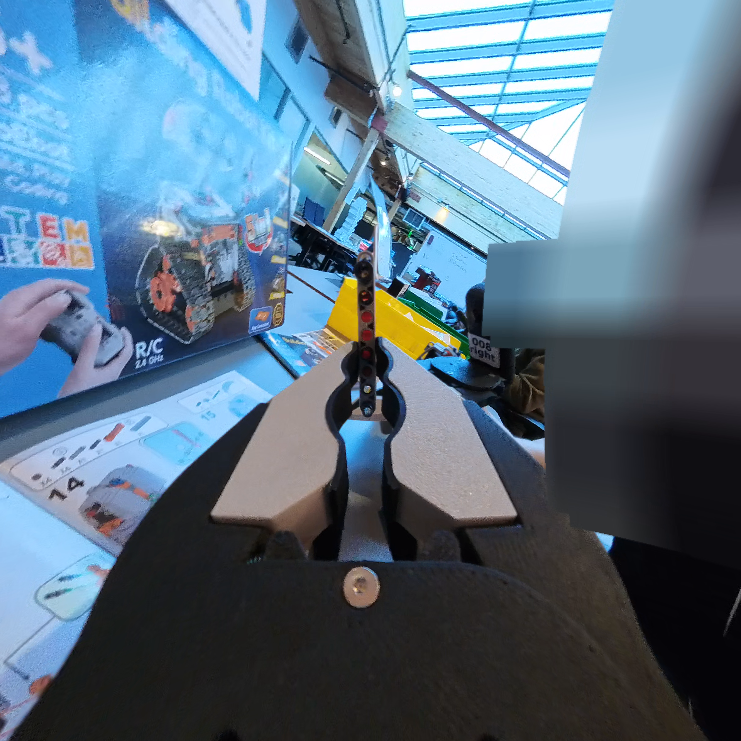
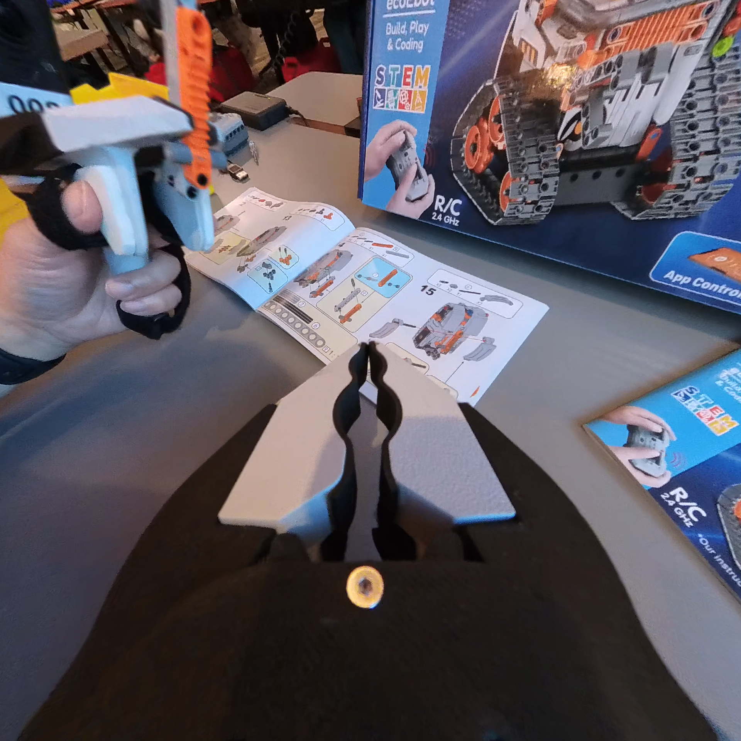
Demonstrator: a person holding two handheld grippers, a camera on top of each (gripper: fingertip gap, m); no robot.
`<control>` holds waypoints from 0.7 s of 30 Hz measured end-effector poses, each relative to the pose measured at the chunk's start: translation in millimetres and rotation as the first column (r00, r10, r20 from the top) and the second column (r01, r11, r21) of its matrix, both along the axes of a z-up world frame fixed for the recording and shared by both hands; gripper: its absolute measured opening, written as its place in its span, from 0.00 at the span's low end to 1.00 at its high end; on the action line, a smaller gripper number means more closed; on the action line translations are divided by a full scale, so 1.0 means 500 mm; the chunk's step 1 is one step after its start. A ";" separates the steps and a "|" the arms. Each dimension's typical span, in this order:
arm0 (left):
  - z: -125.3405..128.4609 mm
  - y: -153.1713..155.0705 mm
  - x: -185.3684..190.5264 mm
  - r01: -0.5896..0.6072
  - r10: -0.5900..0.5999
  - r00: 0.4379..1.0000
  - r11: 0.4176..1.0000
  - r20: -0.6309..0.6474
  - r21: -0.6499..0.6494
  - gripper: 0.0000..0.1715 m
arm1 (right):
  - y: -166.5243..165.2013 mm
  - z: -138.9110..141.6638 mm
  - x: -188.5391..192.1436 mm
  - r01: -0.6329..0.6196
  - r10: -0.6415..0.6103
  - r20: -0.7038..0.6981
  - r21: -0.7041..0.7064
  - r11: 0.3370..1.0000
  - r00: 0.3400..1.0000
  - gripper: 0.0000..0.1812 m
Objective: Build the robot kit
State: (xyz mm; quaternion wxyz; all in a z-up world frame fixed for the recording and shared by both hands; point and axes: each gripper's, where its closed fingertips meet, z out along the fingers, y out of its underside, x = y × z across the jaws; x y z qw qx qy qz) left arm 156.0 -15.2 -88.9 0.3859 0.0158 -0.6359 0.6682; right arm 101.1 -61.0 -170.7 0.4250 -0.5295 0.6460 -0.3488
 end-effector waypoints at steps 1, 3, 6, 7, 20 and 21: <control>-0.004 -0.001 0.005 -0.005 0.005 1.000 1.000 -0.012 0.009 0.03 | 0.001 0.001 0.000 -0.003 0.003 0.004 0.011 1.000 1.000 0.00; -0.004 -0.001 0.015 -0.020 0.020 0.999 1.000 -0.025 0.013 0.03 | 0.005 0.003 0.000 -0.011 0.011 0.008 0.028 1.000 1.000 0.00; -0.004 -0.001 0.018 -0.030 0.031 0.999 0.999 -0.019 0.012 0.03 | 0.009 0.003 -0.001 -0.021 0.021 0.006 0.033 0.999 1.000 0.00; -0.006 -0.002 0.015 -0.028 0.028 1.000 0.999 -0.014 0.015 0.03 | 0.010 0.002 -0.001 -0.024 0.024 0.005 0.036 0.999 1.000 0.00; -0.014 -0.005 0.001 -0.009 0.008 1.000 0.999 0.023 0.031 0.03 | 0.016 0.003 0.002 -0.046 0.044 0.025 0.056 0.997 0.999 0.00; -0.013 -0.004 0.002 -0.009 0.008 1.000 1.000 0.019 0.030 0.03 | 0.016 0.004 0.002 -0.047 0.046 0.028 0.056 0.997 0.999 0.00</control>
